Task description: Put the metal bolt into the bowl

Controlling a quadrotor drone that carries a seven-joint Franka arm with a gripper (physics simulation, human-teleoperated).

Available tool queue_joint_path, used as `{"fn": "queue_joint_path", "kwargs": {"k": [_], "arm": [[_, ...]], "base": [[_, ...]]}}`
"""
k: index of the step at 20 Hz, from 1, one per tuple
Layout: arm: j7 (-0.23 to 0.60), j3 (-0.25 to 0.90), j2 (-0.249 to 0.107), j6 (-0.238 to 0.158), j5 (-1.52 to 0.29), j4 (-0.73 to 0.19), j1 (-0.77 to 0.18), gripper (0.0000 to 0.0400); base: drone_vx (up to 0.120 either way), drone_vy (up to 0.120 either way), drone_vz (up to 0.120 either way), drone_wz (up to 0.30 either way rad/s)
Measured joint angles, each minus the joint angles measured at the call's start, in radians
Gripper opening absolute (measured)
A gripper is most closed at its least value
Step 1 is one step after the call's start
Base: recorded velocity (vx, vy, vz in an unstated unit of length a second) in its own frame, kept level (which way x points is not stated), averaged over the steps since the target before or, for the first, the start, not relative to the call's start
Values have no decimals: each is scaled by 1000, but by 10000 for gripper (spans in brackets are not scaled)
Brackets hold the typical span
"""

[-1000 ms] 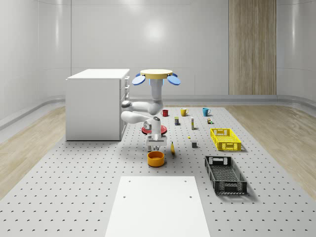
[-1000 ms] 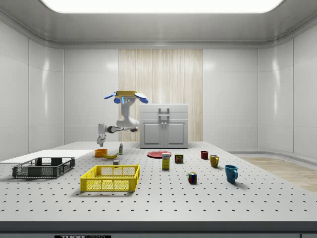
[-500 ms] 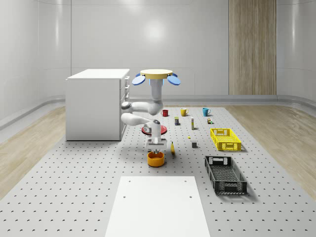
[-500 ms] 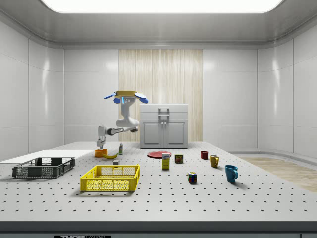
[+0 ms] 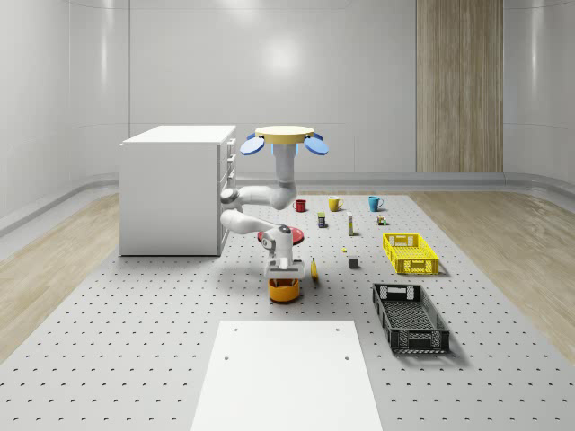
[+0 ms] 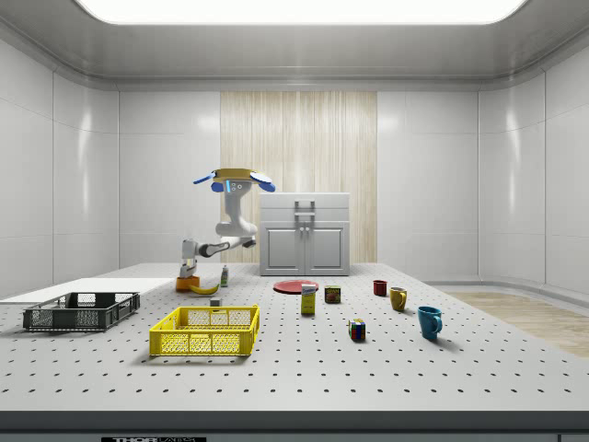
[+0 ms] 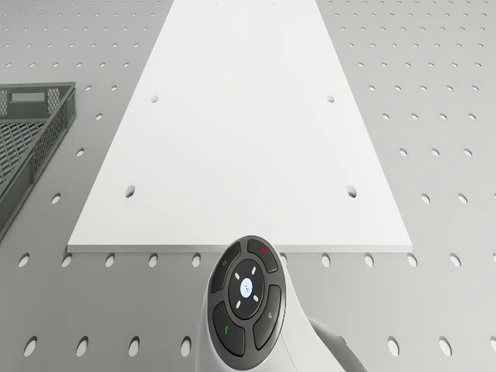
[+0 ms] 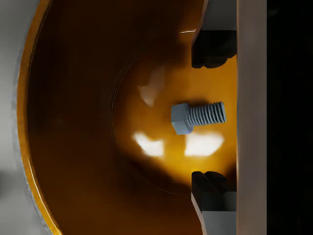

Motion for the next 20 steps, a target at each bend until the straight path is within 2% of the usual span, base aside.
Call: {"fn": "queue_joint_path", "kwargs": {"k": [3,6,15,20], "arm": [[-3,15,3,-11,13,-9,7,370],[-5,45,4,-29,40,-25,18,386],[-6,178,7,-92,164,-77,48,399],[-3,232,8,-111,215,-91,54,400]], "base": [[0,0,0,0],[0,0,0,0],[0,0,0,0],[0,0,0,0]]}}
